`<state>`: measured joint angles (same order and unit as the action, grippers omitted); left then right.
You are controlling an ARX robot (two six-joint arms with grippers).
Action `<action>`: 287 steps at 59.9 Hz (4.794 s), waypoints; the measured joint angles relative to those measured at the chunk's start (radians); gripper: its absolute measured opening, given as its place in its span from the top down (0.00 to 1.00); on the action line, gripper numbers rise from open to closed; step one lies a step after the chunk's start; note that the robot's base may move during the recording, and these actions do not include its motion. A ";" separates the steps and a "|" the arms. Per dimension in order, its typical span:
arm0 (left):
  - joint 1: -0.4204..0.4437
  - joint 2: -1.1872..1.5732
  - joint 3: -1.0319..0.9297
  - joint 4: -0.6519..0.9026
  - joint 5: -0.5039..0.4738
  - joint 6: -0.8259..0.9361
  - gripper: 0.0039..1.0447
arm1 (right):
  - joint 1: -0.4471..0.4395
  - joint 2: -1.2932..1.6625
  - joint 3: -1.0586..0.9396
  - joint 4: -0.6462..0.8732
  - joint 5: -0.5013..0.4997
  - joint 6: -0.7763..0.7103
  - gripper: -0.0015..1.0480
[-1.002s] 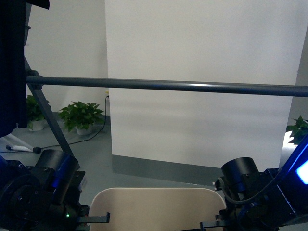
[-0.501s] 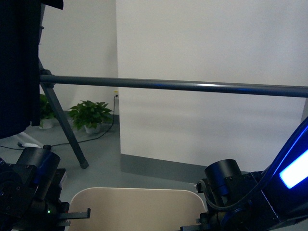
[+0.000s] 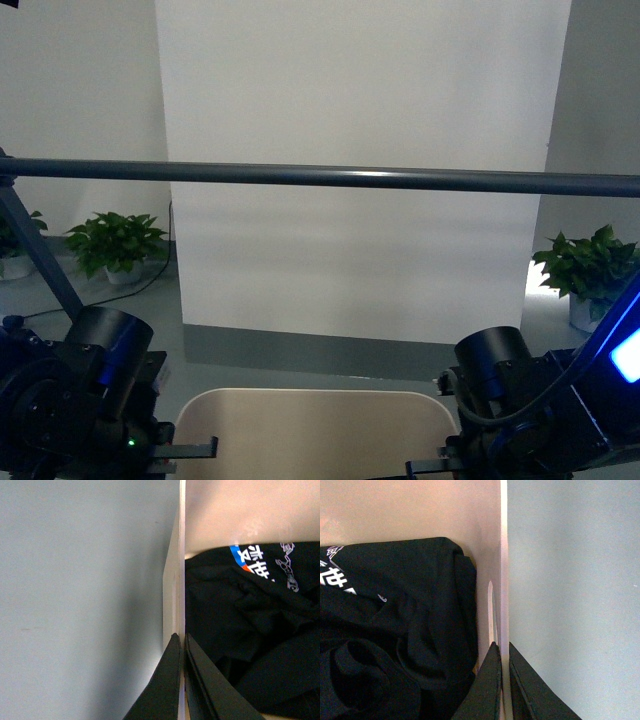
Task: Move hamper under clothes hanger
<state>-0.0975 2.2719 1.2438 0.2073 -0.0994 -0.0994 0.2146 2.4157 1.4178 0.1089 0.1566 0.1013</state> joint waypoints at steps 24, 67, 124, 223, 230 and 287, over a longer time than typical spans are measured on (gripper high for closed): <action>0.022 0.000 0.000 0.000 -0.002 0.000 0.96 | 0.023 0.000 0.000 0.000 0.000 0.001 0.97; 0.017 0.000 0.000 0.000 -0.003 -0.001 0.95 | 0.017 0.000 0.000 0.000 0.000 0.000 0.97; 0.017 -0.008 0.001 0.001 -0.005 0.005 0.06 | 0.017 -0.002 0.000 0.000 0.010 -0.026 0.08; 0.097 -0.866 -0.616 0.568 0.101 0.083 0.91 | -0.158 -0.888 -0.806 0.803 -0.099 -0.098 0.87; 0.097 -0.924 -0.712 0.603 0.101 0.084 0.97 | -0.164 -0.950 -0.900 0.830 -0.107 -0.101 0.99; 0.097 -1.479 -1.168 0.502 0.101 0.084 0.97 | -0.215 -1.497 -1.379 0.748 -0.155 -0.101 0.98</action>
<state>-0.0002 0.7933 0.0753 0.7097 0.0013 -0.0154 -0.0002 0.9184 0.0383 0.8570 0.0013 0.0002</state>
